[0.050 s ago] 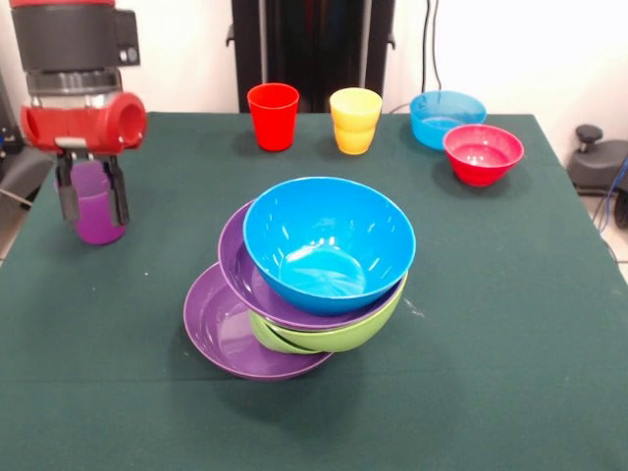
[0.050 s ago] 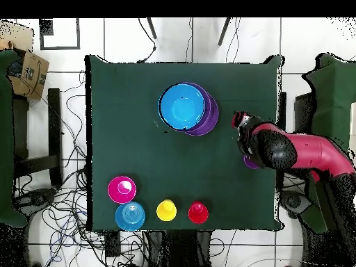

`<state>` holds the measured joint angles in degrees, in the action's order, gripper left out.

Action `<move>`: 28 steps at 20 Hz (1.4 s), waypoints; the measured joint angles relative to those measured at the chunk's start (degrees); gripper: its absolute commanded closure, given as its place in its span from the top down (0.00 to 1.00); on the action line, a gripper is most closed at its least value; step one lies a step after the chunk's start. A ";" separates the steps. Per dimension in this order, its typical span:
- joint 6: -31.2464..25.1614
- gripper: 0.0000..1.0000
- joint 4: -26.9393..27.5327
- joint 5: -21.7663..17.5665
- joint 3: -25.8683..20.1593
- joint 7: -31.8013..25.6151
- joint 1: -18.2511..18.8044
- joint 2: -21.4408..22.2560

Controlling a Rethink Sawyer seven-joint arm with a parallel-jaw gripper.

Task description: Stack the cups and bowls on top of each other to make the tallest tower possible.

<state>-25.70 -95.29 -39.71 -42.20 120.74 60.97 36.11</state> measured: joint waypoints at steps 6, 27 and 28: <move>-2.44 1.00 -3.48 6.11 -0.04 0.00 1.10 6.76; -2.76 1.00 -7.15 8.51 0.04 0.00 3.32 6.03; -2.76 1.00 -7.50 8.50 0.08 0.00 3.26 5.71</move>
<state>-28.46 -102.79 -31.21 -42.12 120.74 64.23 41.83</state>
